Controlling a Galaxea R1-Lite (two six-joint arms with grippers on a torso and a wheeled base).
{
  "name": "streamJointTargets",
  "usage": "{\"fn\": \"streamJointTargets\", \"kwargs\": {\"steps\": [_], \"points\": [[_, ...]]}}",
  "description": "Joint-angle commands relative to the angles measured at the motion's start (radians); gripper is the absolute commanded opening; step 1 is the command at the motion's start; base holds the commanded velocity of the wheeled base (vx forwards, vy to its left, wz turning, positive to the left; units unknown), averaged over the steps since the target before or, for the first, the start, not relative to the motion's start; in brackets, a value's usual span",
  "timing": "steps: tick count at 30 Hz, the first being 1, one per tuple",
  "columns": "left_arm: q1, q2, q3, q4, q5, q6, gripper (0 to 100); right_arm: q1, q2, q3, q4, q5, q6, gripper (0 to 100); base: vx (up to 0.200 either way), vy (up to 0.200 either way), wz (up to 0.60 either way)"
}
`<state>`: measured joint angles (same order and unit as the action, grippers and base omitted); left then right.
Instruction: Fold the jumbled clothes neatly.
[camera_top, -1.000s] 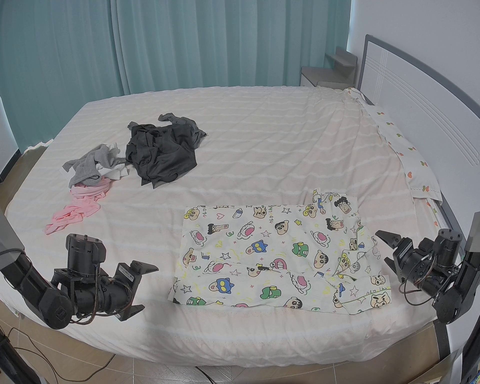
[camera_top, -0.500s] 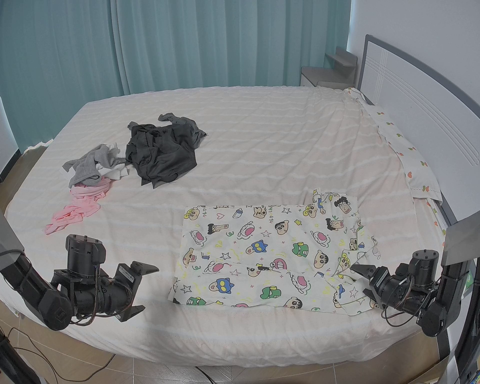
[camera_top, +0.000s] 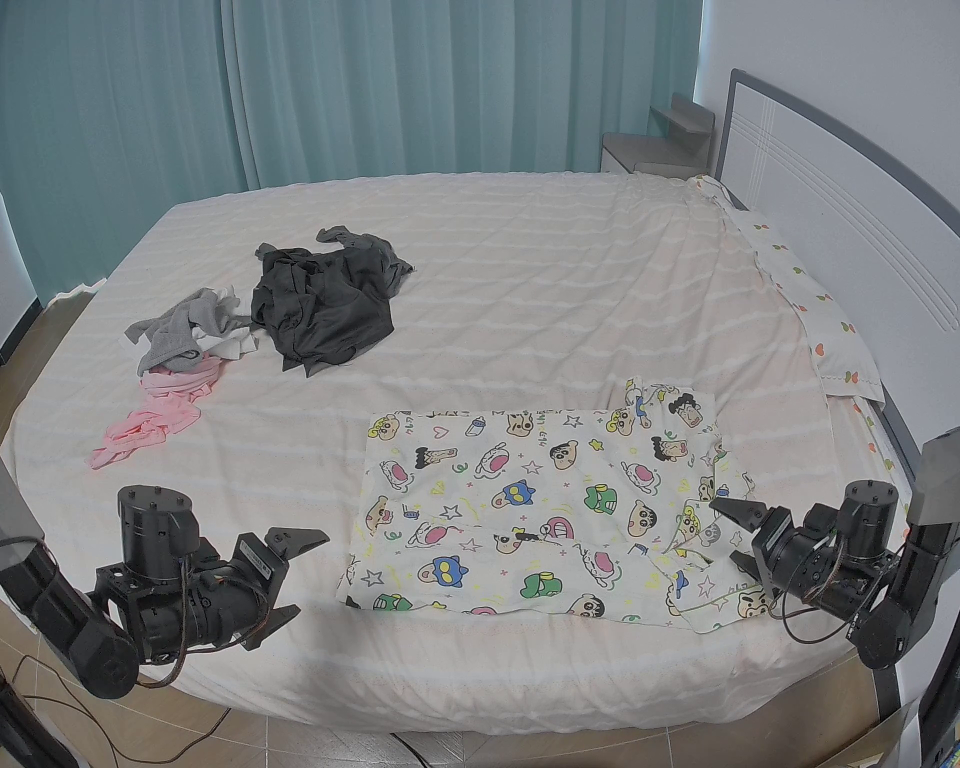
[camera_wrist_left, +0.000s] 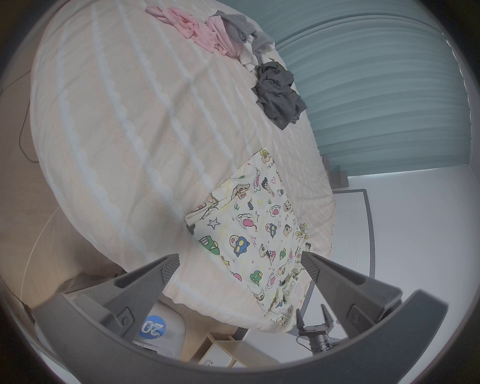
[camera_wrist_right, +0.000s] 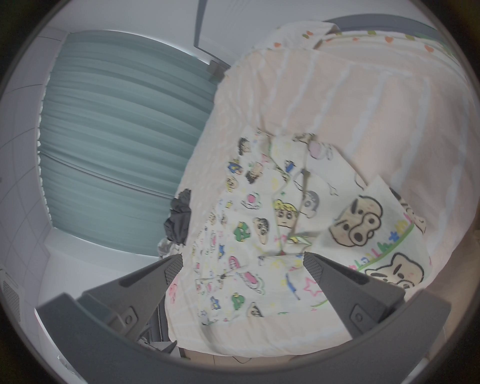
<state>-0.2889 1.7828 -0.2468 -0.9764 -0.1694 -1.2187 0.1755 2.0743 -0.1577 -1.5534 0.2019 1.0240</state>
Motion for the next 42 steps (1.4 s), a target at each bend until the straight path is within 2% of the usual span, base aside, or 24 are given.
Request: {"fn": "streamJointTargets", "kwargs": {"steps": [1, 8, 11, 23, 28, 31, 35, 42], "points": [[-0.015, -0.039, 0.05, -0.056, 0.022, 0.005, 100, 0.012, -0.191, 0.047, -0.013, 0.007, 0.004, 100, 0.0, 0.0, 0.0], [-0.033, -0.029, 0.04, -0.058, 0.111, 0.004, 100, 0.012, -0.184, 0.053, -0.013, 0.002, 0.005, 100, 0.0, 0.0, 0.0], [-0.068, -0.028, 0.038, -0.058, 0.159, 0.007, 100, 0.018, -0.168, 0.066, -0.013, 0.002, 0.001, 100, 0.0, -0.2, 0.0], [-0.082, 0.023, 0.032, -0.058, 0.165, 0.013, 100, 0.018, -0.161, 0.069, -0.013, 0.002, 0.001, 100, 0.0, -0.2, 0.0], [-0.082, 0.024, 0.031, -0.059, 0.172, 0.018, 100, 0.019, -0.161, 0.07, -0.013, 0.002, 0.001, 100, 0.0, 0.0, 0.0], [-0.081, 0.023, 0.008, -0.059, 0.206, 0.007, 100, 0.018, -0.158, 0.07, -0.013, 0.004, 0.001, 100, 0.0, 0.0, 0.0], [-0.081, 0.024, 0.014, -0.059, 0.2, 0.004, 100, 0.019, -0.152, 0.069, -0.013, 0.004, 0.001, 100, 0.0, 0.0, 0.0], [-0.082, 0.021, 0.02, -0.058, 0.2, 0.008, 100, 0.018, -0.154, 0.07, -0.013, 0.004, 0.001, 100, 0.2, 0.0, 0.0]]}}
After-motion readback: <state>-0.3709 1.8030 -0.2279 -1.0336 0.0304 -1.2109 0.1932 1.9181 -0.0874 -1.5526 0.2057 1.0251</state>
